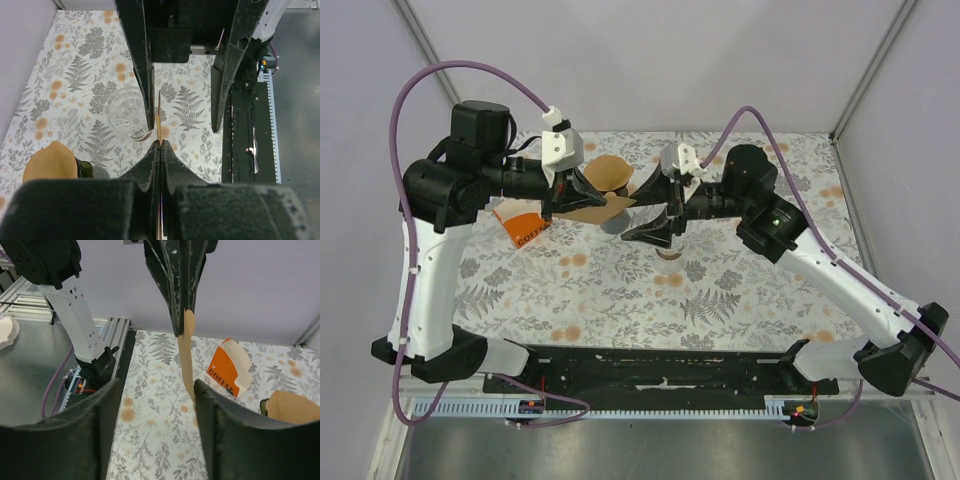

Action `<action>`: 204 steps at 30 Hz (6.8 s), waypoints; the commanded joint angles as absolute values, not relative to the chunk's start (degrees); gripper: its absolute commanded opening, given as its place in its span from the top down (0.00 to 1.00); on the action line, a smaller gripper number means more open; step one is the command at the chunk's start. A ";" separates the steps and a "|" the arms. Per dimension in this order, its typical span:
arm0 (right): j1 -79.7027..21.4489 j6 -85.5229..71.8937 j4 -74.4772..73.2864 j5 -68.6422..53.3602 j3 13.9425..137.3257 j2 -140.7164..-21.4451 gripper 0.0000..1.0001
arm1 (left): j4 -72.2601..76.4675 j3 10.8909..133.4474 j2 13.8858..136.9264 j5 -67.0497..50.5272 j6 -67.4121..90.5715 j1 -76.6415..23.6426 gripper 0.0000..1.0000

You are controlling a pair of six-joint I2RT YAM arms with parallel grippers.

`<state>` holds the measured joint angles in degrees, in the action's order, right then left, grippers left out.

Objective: Place the coffee filter in the dripper

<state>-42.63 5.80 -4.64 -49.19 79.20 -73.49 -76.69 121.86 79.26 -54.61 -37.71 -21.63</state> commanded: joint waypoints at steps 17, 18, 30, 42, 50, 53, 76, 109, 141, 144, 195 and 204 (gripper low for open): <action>-39.99 55.84 -31.68 -57.75 83.76 -67.77 1.00 | -83.94 123.84 76.99 -53.62 -40.08 -21.71 0.12; -39.99 61.12 -34.43 -57.40 84.02 -67.15 1.00 | -83.15 123.23 77.08 -53.53 -39.30 -21.71 0.11; -40.08 92.63 -57.04 -58.09 97.64 -73.12 1.00 | -71.20 113.12 81.82 -63.99 -27.86 -25.91 0.09; -40.17 98.87 -56.87 -60.29 100.37 -75.85 1.00 | -69.35 109.34 85.51 -62.75 -29.62 -35.15 0.07; -40.25 99.84 -56.87 -62.57 100.46 -76.12 1.00 | -69.87 108.72 86.75 -67.14 -30.76 -36.39 0.06; -40.17 99.67 -56.87 -63.02 100.63 -76.29 1.00 | -71.19 109.25 86.75 -68.99 -32.43 -36.39 0.25; -28.92 20.35 -5.19 -49.22 76.82 -61.88 0.25 | -63.90 110.56 83.85 -45.19 -19.87 -35.68 0.98; -33.05 -7.13 18.30 -42.82 58.01 -60.39 0.95 | -60.56 112.94 83.50 -40.78 -14.50 -34.54 0.98; -43.50 18.55 -4.57 9.92 83.58 -67.31 1.00 | -52.48 132.53 90.78 -36.47 -0.63 -33.49 0.37; -44.12 16.09 -5.71 11.77 85.60 -69.51 1.00 | -51.24 135.52 93.60 -34.73 1.40 -34.97 0.29; -47.03 12.83 -10.46 3.36 91.94 -78.50 0.81 | -51.85 135.35 96.68 -4.47 1.68 -37.79 0.98; -33.95 13.72 -11.95 -32.92 82.71 -66.02 0.20 | -56.94 135.53 94.22 -20.99 -8.86 -37.44 0.98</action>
